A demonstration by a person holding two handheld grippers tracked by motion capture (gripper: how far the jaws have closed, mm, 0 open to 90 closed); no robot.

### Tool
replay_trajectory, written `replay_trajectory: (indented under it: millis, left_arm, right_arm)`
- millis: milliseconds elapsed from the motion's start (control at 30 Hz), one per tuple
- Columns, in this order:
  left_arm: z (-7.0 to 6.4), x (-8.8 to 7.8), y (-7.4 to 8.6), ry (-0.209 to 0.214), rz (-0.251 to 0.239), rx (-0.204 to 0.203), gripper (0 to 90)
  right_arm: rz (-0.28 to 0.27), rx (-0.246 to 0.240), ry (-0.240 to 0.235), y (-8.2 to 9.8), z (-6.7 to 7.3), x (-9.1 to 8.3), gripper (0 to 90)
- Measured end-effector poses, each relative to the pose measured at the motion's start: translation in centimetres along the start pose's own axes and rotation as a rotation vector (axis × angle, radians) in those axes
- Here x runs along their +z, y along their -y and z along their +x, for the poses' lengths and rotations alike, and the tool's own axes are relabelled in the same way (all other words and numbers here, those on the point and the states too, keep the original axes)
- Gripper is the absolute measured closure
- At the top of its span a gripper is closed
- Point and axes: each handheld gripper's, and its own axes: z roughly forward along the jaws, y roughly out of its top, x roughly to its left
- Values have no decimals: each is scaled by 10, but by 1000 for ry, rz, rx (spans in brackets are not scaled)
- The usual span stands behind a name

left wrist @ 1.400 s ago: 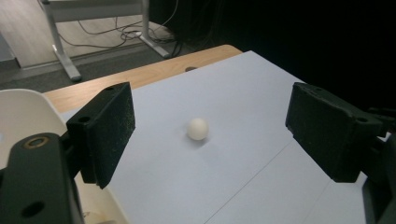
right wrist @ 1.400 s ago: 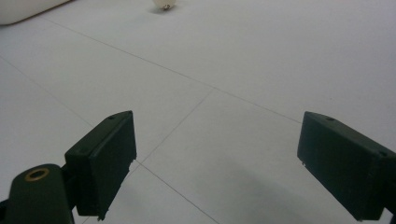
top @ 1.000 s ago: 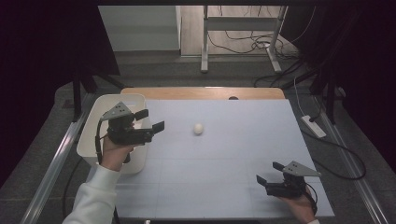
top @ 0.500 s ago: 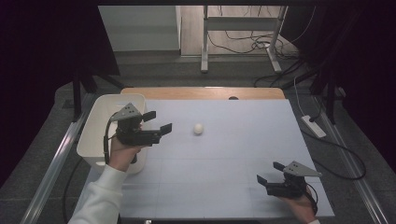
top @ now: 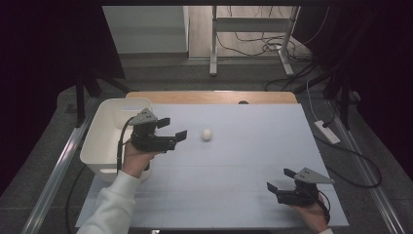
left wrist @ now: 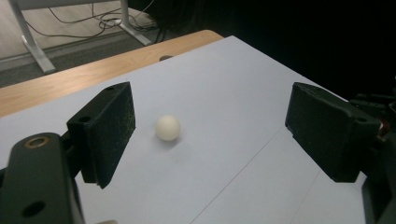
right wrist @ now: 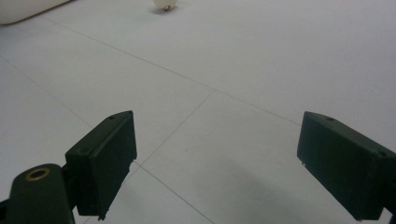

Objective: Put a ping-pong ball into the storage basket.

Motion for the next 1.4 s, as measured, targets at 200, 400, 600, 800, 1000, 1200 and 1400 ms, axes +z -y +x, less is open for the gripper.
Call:
replay_trajectory:
  millis: [200,400,600,800,1000,1200,1400]
  left_arm:
    - [-3,11,1,9,22,15,165]
    - [-7,18,1,15,31,21,165]
    - [-9,27,4,17,54,28,165]
    - [-8,39,7,22,81,31,163]
    - [-6,54,11,24,104,24,164]
    - [-7,65,13,13,142,33,162]
    - [-4,74,17,-18,177,35,161]
  right_arm:
    - [-1,2,1,0,0,1,117]
    - [-3,2,-1,-2,-1,3,117]
    - [1,-4,-9,-3,0,6,117]
    - [-2,-3,-13,-3,-1,7,118]
    - [-5,-6,-15,-4,0,6,117]
    - [-7,-10,-20,-5,2,7,117]
    - [-11,-21,-27,-7,5,7,117]
